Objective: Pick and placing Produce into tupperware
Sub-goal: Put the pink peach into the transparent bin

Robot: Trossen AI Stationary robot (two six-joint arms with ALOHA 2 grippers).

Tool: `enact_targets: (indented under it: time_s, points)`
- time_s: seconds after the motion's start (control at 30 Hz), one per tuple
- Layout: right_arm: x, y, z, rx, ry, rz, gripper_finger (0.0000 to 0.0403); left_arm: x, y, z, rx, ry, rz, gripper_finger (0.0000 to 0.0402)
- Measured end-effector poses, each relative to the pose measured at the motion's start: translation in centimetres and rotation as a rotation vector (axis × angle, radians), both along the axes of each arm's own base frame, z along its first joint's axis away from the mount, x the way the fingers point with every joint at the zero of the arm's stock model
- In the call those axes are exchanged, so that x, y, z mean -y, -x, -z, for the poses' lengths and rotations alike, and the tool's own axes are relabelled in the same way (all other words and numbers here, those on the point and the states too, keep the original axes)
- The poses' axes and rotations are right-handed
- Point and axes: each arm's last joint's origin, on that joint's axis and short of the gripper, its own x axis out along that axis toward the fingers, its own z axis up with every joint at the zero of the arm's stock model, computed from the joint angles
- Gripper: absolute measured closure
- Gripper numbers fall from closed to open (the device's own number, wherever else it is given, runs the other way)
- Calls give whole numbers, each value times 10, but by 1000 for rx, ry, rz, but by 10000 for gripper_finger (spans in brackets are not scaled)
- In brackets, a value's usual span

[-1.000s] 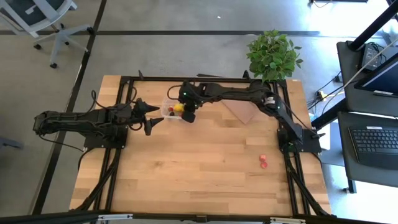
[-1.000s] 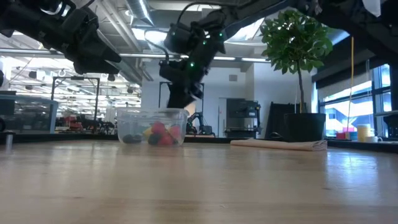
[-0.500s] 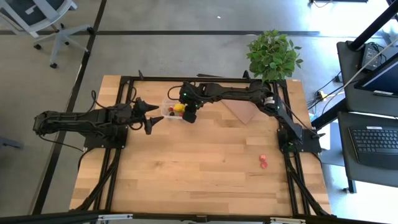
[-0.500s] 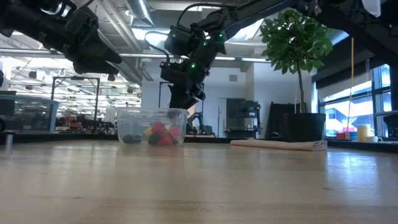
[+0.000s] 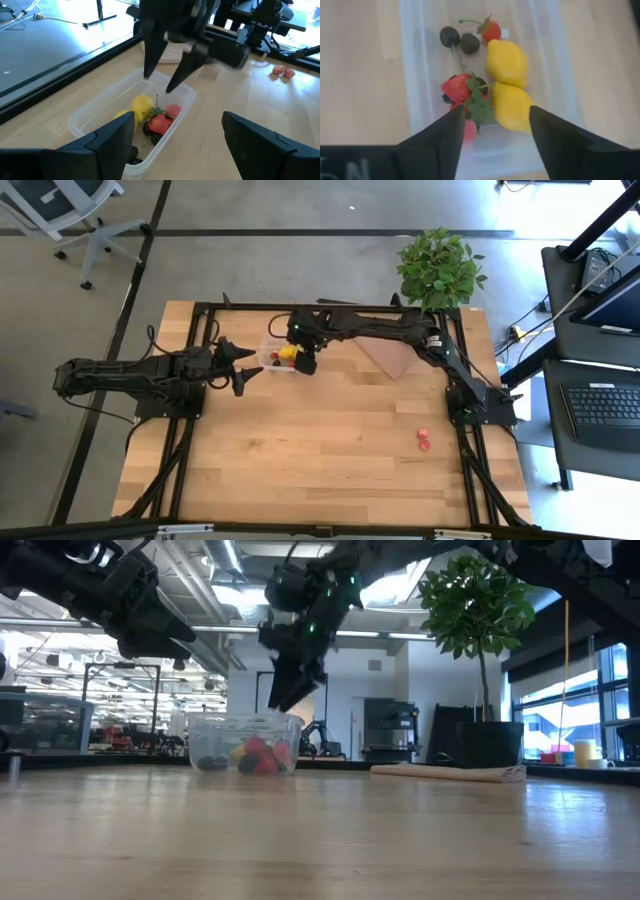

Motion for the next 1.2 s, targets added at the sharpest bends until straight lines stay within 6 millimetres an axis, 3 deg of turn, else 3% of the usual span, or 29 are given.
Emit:
enact_targets:
  time_s: [0.13, 0.27, 0.4, 0.6, 0.73, 0.87, 1.07, 1.2]
  points:
    - [-1, 5, -40, -18, -1, -6, 148, 0, 0, 0, 0, 0, 0, 111]
    - [-10, 24, -87, -46, -24, -113, 132, 0, 0, 0, 0, 0, 0, 111]
    - [-24, 64, -114, -77, -116, -218, 130, 0, 0, 0, 0, 1, 0, 111]
    - [-48, 134, -137, -166, -180, -191, 130, 0, 0, 0, 0, 1, 0, 111]
    - [-72, 183, -133, -189, -234, -115, 130, 0, 0, 0, 0, 1, 0, 111]
    - [-95, 231, -114, -186, -257, 54, 130, 0, 0, 0, 0, 1, -1, 111]
    - [-125, 297, -65, -245, -351, 535, 130, 0, 0, 0, 0, 1, 0, 111]
    - [-139, 324, -24, -313, -388, 712, 130, 0, 0, 0, 0, 1, 0, 111]
